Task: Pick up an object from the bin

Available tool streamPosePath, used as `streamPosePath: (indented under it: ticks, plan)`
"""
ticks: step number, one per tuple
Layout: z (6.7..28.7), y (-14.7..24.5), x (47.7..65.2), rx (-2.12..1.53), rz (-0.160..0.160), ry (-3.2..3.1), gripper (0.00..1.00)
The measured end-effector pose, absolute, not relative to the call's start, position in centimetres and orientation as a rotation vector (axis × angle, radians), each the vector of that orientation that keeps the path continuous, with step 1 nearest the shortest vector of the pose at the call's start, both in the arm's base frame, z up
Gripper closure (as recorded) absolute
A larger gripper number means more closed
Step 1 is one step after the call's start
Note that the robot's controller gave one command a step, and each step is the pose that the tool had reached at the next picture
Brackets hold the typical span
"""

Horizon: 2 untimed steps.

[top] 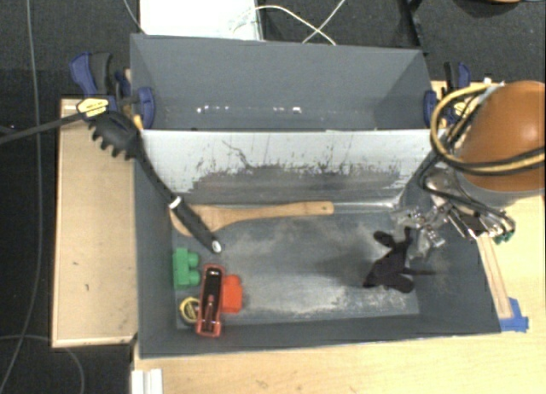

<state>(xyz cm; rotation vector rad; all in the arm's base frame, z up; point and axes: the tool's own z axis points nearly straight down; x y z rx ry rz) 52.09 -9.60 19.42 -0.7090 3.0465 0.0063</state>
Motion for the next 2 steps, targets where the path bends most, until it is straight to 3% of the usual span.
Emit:
streamPosePath:
  ticks: [1, 2]
  plan:
    - [31.62, -10.94, 52.39, -0.568, -0.004, 3.065, 1.00]
    - [31.87, -11.07, 52.30, -0.601, -0.017, 3.042, 1.00]
